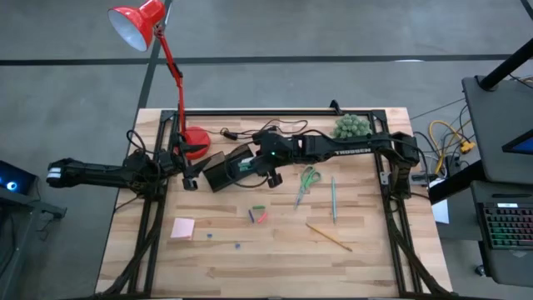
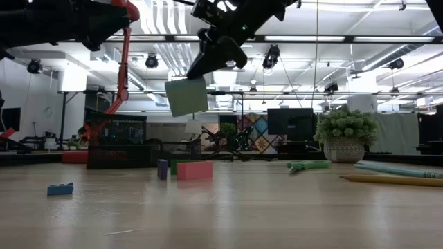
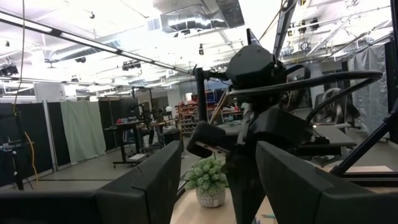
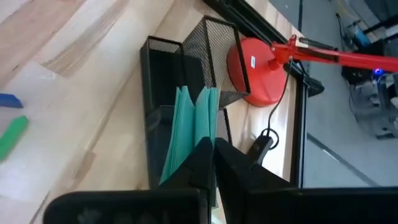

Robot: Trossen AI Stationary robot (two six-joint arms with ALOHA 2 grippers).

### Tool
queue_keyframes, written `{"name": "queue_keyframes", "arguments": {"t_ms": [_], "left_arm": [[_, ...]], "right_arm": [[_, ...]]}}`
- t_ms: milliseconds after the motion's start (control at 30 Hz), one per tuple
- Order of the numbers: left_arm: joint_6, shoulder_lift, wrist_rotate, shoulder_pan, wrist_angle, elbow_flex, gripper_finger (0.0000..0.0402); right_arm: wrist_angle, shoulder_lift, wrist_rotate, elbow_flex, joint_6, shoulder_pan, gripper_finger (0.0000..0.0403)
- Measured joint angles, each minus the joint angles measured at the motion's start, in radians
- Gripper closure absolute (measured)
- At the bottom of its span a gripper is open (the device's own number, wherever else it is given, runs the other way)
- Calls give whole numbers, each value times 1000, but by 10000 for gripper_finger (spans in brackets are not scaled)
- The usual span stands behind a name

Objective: Pick and place office supplies into organizer
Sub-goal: Put the blue sticky notes into the desk organizer

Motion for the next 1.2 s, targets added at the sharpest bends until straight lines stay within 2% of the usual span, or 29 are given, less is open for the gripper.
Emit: {"name": "queue_keyframes", "arguments": {"t_ms": [300, 833, 1000, 1200], "left_arm": [[0, -8, 0, 0, 0, -1, 206], [0, -13, 0, 0, -1, -2, 206], [0, -11, 0, 0, -1, -2, 206], [0, -11, 0, 0, 0, -2, 206]], "right_arm": [[77, 1, -83, -11, -49, -5, 395], [98, 1, -86, -11, 51, -44, 391], [77, 1, -89, -14, 16, -33, 357], [34, 3, -105, -15, -13, -14, 285]]}}
